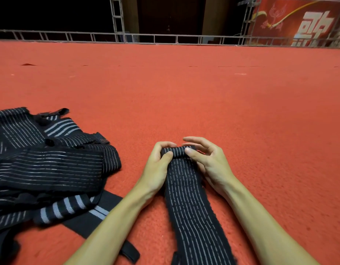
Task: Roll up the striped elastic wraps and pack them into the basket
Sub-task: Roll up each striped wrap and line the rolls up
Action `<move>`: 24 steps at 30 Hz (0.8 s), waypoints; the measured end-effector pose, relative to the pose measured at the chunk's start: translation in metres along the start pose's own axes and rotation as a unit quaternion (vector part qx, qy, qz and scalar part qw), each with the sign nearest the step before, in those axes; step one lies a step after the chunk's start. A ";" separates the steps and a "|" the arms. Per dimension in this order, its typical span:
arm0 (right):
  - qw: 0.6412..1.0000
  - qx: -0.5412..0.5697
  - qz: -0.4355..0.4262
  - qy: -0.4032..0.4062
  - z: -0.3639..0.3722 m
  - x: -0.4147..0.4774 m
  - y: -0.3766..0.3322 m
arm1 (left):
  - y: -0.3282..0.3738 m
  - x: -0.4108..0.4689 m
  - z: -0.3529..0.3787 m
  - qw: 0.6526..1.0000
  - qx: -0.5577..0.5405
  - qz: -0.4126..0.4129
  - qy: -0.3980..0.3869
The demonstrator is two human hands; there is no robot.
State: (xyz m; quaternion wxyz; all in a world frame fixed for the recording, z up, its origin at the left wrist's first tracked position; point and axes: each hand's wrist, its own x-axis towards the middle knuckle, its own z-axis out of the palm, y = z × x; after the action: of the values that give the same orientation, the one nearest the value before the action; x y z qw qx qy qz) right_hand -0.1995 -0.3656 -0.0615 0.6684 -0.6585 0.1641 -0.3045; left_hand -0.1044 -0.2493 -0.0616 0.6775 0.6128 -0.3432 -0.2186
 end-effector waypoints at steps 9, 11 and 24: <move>0.994 -0.092 -0.021 0.053 0.004 -0.003 -0.010 | 0.001 -0.005 0.000 0.998 -0.028 0.031 -0.055; 0.995 -0.082 -0.022 0.059 0.003 -0.003 -0.010 | 0.001 -0.005 0.000 0.998 -0.025 0.033 -0.052; 0.997 -0.065 -0.042 0.009 0.002 -0.003 -0.003 | -0.006 0.002 0.002 0.998 0.023 -0.051 0.023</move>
State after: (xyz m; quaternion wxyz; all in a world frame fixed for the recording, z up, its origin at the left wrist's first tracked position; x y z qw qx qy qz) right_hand -0.2015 -0.3622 -0.0585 0.6090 -0.7043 0.1615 -0.3271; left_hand -0.1036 -0.2534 -0.0671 0.6592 0.6496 -0.3004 -0.2307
